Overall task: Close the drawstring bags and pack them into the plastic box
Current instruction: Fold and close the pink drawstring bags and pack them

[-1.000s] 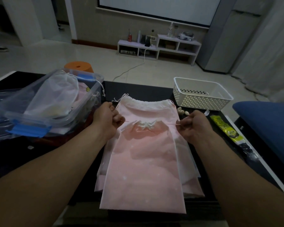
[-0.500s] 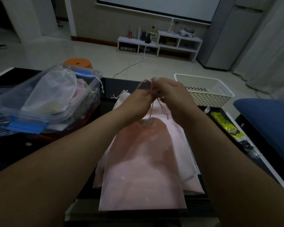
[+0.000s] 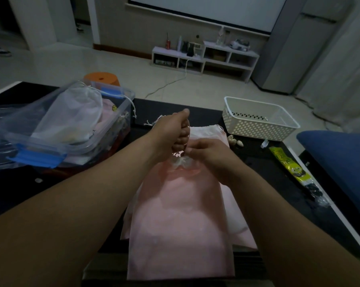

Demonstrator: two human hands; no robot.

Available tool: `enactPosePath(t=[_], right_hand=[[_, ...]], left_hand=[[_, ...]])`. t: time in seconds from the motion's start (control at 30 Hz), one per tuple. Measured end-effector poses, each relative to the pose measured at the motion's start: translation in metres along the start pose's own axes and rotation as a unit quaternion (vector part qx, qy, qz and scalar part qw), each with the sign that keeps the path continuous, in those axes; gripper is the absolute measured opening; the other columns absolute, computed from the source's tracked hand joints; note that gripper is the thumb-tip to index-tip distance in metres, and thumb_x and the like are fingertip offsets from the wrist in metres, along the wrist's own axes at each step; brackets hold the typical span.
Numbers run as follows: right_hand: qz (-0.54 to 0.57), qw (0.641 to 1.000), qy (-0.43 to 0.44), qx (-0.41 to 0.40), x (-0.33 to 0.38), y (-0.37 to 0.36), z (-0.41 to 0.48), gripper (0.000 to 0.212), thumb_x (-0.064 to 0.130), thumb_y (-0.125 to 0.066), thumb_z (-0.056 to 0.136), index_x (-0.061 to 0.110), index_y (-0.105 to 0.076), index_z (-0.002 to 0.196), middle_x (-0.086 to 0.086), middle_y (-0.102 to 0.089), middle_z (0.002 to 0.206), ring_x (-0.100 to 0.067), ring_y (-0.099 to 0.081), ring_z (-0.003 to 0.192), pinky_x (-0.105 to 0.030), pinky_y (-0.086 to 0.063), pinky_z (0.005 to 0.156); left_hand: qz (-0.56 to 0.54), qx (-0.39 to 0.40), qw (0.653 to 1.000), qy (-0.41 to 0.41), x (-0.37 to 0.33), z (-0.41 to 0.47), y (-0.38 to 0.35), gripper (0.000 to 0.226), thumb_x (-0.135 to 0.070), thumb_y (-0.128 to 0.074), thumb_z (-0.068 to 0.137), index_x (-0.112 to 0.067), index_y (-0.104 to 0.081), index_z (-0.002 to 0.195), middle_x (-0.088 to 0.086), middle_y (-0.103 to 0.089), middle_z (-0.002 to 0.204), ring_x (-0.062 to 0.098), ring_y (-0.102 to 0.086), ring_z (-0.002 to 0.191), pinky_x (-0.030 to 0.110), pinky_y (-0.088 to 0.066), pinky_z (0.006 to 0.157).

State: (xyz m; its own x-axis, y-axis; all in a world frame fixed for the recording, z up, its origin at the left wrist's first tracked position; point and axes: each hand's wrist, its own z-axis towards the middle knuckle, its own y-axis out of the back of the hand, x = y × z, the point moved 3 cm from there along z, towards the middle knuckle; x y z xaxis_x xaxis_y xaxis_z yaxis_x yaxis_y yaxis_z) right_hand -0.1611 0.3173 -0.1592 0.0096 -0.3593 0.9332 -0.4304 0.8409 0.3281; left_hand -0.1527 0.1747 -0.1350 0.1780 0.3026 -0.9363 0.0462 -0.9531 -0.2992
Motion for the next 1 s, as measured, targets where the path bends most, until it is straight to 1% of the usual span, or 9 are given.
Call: enactPosePath(t=[0.13,0.3,0.4,0.5,0.57,0.67,0.77,0.83,1.0], right_hand=[[0.024,0.999,-0.017,0.013,-0.002,-0.002,-0.001,0.019,0.008,-0.067,0.098,0.0,-0.076,0.112,-0.022,-0.077,0.108,-0.042,-0.071,0.109,-0.053,-0.056,0.1],[0.066,0.997,-0.041,0.007,-0.005,-0.001,-0.003,0.023,0.018,-0.067,0.1,0.001,-0.077,0.111,-0.022,-0.077,0.107,-0.041,-0.074,0.103,-0.05,-0.058,0.096],[0.127,0.99,-0.064,-0.023,-0.006,0.003,-0.005,0.02,0.013,-0.067,0.1,-0.004,-0.076,0.107,-0.02,-0.078,0.103,-0.029,-0.074,0.086,-0.038,-0.062,0.08],[0.164,0.984,-0.059,-0.028,-0.005,0.006,-0.006,0.017,0.011,-0.069,0.098,-0.003,-0.075,0.106,-0.011,-0.078,0.096,-0.016,-0.072,0.078,-0.029,-0.061,0.071],[0.143,0.987,-0.065,-0.021,-0.006,0.005,-0.005,0.016,0.013,-0.071,0.097,-0.001,-0.076,0.102,-0.009,-0.078,0.091,-0.017,-0.071,0.076,-0.029,-0.06,0.07],[0.082,0.994,-0.065,-0.014,-0.005,0.003,-0.005,0.016,0.012,-0.073,0.095,-0.003,-0.078,0.093,-0.01,-0.077,0.083,-0.02,-0.07,0.076,-0.035,-0.057,0.077],[0.024,0.999,-0.044,0.006,0.0,0.001,-0.007,0.01,0.007,-0.073,0.094,0.002,-0.08,0.09,-0.006,-0.077,0.079,-0.018,-0.072,0.076,-0.03,-0.058,0.074],[0.001,0.999,-0.034,0.029,0.002,-0.001,-0.008,0.012,0.01,-0.071,0.096,0.007,-0.082,0.089,-0.007,-0.079,0.084,-0.024,-0.075,0.086,-0.033,-0.06,0.081],[-0.003,0.997,-0.02,0.075,0.005,-0.006,-0.014,0.014,0.013,-0.069,0.099,0.01,-0.082,0.096,-0.013,-0.079,0.1,-0.031,-0.074,0.102,-0.039,-0.059,0.095]], left_hand=[[-0.019,-0.008,1.0,0.009,0.004,0.002,0.003,0.048,-0.038,-0.039,0.112,-0.023,-0.036,0.065,-0.002,-0.029,0.058,0.011,-0.021,0.047,0.029,-0.01,0.05],[-0.093,-0.042,0.995,0.004,0.004,0.006,0.005,0.047,-0.043,-0.042,0.111,-0.022,-0.04,0.068,-0.002,-0.035,0.059,0.009,-0.023,0.045,0.023,-0.012,0.043],[-0.159,-0.109,0.981,0.007,0.007,0.01,0.014,0.047,-0.051,-0.049,0.106,-0.022,-0.042,0.071,-0.004,-0.037,0.057,0.009,-0.025,0.044,0.021,-0.016,0.037],[-0.17,-0.156,0.973,0.032,0.015,0.011,0.022,0.038,-0.04,-0.048,0.107,-0.023,-0.041,0.073,-0.004,-0.037,0.058,0.009,-0.023,0.044,0.021,-0.015,0.038],[-0.167,-0.147,0.974,0.035,0.016,0.011,0.025,0.033,-0.029,-0.043,0.106,-0.023,-0.042,0.073,-0.003,-0.039,0.062,0.01,-0.022,0.045,0.022,-0.014,0.04],[-0.127,-0.082,0.988,-0.004,0.005,0.009,0.02,0.034,-0.03,-0.039,0.109,-0.019,-0.053,0.079,-0.002,-0.047,0.067,0.01,-0.027,0.049,0.023,-0.018,0.043],[-0.051,-0.026,0.997,-0.042,-0.007,0.006,0.009,0.041,-0.034,-0.035,0.112,-0.01,-0.067,0.102,-0.001,-0.06,0.071,0.01,-0.045,0.057,0.024,-0.039,0.055],[-0.023,-0.009,0.998,-0.05,-0.009,0.004,0.004,0.046,-0.035,-0.033,0.113,-0.006,-0.068,0.117,0.002,-0.07,0.079,0.011,-0.058,0.066,0.028,-0.05,0.069],[-0.005,-0.004,0.999,-0.052,-0.003,0.005,-0.002,0.046,-0.037,-0.032,0.113,-0.011,-0.068,0.125,0.01,-0.079,0.1,0.02,-0.067,0.089,0.036,-0.055,0.09]])
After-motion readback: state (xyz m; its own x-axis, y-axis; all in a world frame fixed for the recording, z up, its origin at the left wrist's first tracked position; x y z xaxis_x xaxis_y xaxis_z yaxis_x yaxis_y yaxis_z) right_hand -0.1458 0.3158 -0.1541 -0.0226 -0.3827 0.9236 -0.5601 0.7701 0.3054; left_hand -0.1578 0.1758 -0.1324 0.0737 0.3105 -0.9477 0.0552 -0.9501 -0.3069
